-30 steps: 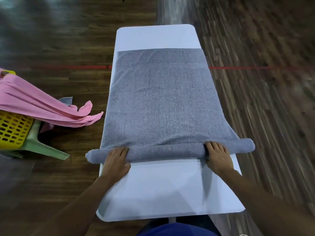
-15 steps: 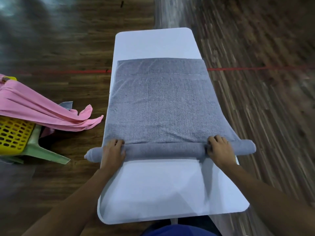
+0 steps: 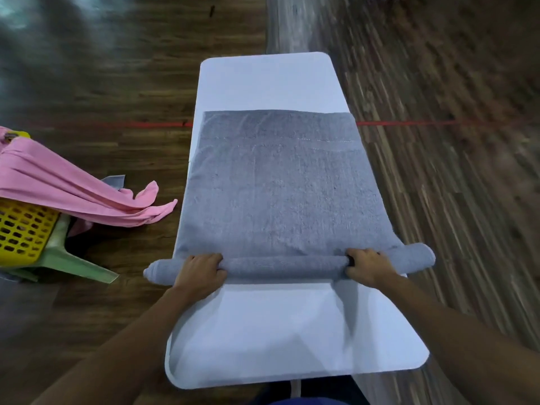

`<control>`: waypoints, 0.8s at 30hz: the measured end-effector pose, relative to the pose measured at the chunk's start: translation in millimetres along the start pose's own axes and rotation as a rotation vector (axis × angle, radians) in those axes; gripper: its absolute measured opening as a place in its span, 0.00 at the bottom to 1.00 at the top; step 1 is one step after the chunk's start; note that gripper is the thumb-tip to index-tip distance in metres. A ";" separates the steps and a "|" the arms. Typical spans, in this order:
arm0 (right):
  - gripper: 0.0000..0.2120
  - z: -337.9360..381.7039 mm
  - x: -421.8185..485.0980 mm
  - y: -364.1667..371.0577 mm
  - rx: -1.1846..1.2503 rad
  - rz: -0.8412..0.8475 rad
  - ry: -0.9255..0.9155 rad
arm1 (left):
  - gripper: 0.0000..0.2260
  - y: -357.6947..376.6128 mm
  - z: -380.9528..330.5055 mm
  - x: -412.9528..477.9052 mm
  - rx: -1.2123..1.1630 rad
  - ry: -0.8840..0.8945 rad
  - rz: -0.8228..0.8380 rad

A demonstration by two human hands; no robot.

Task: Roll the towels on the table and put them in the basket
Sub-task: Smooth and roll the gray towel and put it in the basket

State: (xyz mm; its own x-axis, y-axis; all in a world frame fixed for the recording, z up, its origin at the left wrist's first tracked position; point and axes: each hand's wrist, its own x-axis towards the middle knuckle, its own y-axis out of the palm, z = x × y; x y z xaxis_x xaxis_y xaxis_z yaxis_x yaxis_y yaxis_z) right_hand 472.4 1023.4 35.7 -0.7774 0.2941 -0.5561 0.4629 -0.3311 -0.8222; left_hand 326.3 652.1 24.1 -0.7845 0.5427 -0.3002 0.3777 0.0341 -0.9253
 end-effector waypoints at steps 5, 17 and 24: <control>0.14 -2.1 2.8 11.8 -0.063 -0.386 -0.047 | 0.17 7.2 14.0 3.7 0.057 0.002 -0.200; 0.16 3.6 -7.3 31.4 -0.083 -0.375 -0.032 | 0.18 22.4 3.8 -3.4 0.084 0.095 -0.124; 0.11 3.2 -15.9 21.2 -0.057 -0.120 0.072 | 0.17 -1.6 6.0 0.9 -0.135 0.040 0.120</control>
State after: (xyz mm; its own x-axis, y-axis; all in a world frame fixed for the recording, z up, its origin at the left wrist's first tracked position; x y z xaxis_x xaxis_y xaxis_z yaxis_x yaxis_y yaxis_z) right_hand 493.2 1008.8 27.4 -0.7971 0.3923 -0.4590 0.3936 -0.2389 -0.8877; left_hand 322.0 647.4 23.9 -0.7106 0.5823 -0.3949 0.5323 0.0779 -0.8430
